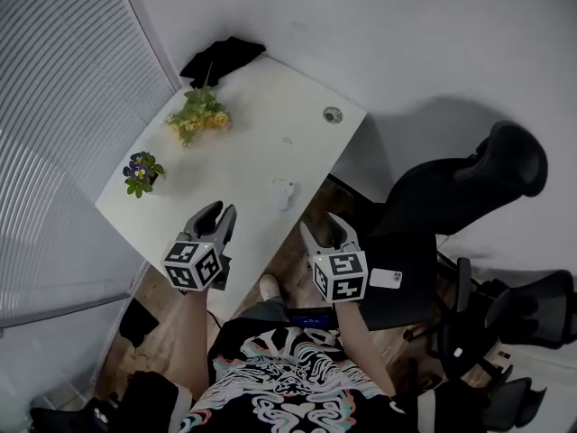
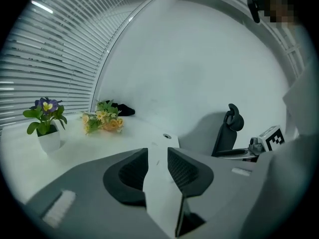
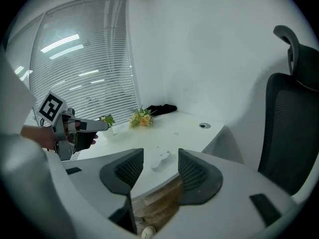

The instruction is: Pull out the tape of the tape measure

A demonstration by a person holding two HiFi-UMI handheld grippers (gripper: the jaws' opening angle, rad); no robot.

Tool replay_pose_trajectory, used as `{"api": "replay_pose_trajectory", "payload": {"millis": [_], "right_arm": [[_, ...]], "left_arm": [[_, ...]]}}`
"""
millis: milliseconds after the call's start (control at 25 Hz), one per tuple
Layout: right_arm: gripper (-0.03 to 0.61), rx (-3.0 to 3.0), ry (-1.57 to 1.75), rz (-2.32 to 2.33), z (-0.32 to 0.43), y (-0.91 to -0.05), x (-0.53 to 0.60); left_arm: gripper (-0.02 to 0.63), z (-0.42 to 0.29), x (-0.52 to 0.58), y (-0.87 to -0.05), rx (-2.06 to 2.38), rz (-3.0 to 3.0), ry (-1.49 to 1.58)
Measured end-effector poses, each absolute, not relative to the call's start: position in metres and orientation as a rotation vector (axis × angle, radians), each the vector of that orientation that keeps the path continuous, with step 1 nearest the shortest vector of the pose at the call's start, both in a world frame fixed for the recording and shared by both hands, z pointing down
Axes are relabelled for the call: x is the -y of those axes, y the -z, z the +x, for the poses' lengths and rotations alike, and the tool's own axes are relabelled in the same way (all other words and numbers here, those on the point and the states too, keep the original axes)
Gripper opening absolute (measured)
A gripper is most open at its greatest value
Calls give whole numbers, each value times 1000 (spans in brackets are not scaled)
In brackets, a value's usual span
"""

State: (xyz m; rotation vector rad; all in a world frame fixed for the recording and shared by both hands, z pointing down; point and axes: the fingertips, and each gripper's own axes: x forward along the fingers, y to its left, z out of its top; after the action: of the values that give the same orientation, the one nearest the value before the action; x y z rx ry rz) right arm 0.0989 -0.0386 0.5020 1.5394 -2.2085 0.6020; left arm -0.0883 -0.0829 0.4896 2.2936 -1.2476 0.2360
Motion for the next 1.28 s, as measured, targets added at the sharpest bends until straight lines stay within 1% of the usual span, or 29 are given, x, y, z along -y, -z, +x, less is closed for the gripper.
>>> {"api": "replay_pose_trajectory", "payload": {"millis": [280, 480, 680, 1280], "right_arm": [[218, 2217, -603, 1514, 84, -498, 64], [229, 2198, -452, 1434, 73, -495, 73], [241, 2207, -495, 1412, 66, -503, 80], [249, 2179, -575, 1361, 63, -539, 96]], "left_arm": [[114, -93, 103, -498, 1234, 2283, -225], [114, -90, 109, -492, 1233, 2300, -202], [114, -93, 110, -491, 1257, 2286, -196], [114, -96, 123, -511, 1273, 2264, -253]]}}
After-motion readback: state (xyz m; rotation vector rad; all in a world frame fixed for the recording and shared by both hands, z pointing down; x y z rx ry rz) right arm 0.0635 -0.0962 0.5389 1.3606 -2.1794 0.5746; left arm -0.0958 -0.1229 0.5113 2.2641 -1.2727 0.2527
